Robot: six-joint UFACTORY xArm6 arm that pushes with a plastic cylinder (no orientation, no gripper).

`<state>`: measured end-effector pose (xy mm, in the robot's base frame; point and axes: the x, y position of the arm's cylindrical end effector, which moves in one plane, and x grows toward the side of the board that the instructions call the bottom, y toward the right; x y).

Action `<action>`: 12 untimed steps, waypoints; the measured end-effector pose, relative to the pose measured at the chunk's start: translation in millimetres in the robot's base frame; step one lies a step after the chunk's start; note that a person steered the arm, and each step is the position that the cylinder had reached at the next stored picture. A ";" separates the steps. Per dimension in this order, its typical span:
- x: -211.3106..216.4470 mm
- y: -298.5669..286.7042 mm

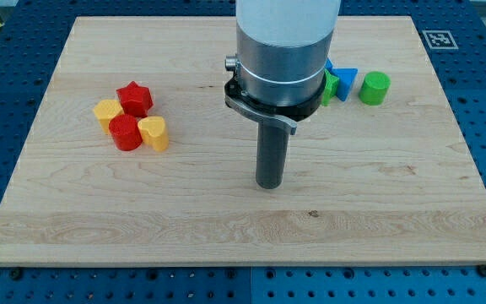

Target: Move your arm to the center

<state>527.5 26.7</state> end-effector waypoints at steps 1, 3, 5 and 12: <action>0.0 0.0; -5.9 -86.8; -14.3 -111.0; -108.3 87.2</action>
<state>419.2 113.9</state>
